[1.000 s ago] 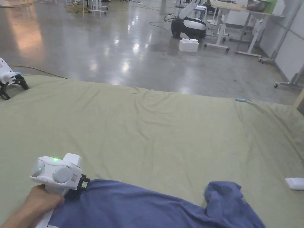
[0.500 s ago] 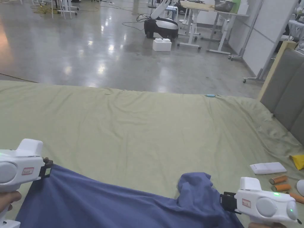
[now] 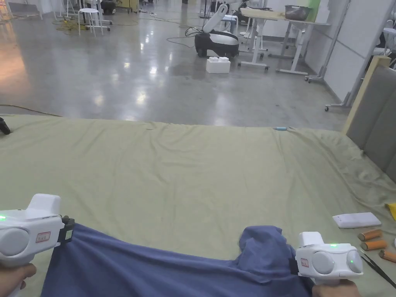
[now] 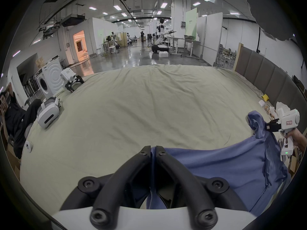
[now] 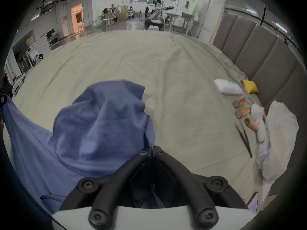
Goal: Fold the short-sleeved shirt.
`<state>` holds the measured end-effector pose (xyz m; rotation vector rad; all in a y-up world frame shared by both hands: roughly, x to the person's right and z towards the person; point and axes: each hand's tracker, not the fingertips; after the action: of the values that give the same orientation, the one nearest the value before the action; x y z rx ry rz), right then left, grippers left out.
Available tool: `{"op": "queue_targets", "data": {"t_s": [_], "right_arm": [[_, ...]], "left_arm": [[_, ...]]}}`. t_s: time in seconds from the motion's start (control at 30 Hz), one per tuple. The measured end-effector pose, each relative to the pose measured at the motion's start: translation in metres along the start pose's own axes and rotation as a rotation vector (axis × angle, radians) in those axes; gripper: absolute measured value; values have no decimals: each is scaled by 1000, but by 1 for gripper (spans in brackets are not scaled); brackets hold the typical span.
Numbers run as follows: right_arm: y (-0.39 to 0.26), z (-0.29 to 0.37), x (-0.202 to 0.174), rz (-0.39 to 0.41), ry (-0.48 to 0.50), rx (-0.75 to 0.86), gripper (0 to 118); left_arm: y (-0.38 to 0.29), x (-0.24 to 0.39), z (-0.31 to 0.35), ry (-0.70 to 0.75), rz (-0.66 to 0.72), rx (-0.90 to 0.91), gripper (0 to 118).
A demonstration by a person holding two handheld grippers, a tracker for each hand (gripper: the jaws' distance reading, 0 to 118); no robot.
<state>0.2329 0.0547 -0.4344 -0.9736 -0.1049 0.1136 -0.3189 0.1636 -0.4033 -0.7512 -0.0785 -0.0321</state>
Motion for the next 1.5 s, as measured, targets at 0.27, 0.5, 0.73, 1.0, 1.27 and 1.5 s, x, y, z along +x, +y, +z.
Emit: {"op": "queue_targets", "data": {"t_s": [0.27,0.5,0.73,1.0,1.27,1.5], "right_arm": [[-4,106,17,-68,-3,288,0],[10,207,38,-82,7,463,0],[56,293,47,-43,-5,628,0],[153,363,32,9,-29,749,0],[261,399,19,20,-56,817,0],[321,401,19,-3,-62,840,0]], "left_arm": [[4,-3,59,-4,22,106,0],[23,-11,142,4,41,238,0],[69,-30,207,19,68,357,0],[164,-52,246,69,70,442,0],[259,-69,254,148,43,513,0],[298,-75,253,193,33,544,0]]}}
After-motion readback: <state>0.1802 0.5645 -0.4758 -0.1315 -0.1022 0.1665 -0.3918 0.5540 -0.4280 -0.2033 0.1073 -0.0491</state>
